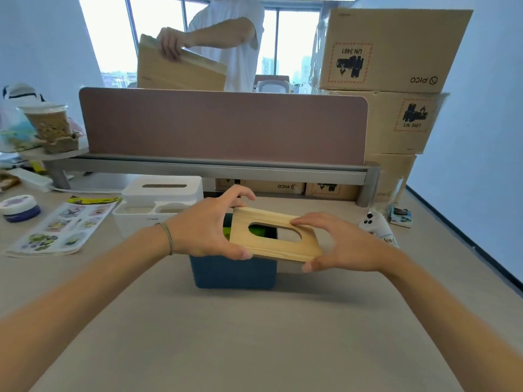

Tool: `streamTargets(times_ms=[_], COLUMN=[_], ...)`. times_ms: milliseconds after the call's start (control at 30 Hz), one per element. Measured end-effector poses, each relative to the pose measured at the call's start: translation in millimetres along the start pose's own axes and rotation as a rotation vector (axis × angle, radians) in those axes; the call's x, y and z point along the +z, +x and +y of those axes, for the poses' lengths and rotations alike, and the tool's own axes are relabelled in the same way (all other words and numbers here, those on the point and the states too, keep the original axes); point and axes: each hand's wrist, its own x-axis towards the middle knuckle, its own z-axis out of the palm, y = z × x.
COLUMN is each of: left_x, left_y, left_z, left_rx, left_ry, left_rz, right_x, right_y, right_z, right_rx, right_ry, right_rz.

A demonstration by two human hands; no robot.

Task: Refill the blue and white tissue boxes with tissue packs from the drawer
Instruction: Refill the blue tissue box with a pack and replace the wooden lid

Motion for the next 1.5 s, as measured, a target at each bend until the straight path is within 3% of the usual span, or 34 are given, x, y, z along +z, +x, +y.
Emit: streamTargets(times_ms=[533, 1500], left_x=[-16, -21], left_y=[-22, -22], left_z=[-71, -77], left_rx=[-0.096, -0.164], left_ry=[0.025, -0.089], left_rz=[-0.039, -0.109], right_x=[18, 28], right_y=[51, 62], right_z=[-44, -35], right_rx=[-0.047, -0.041], right_ry=[-0.076, -0.047], right_rz=[-0.021, 0.011])
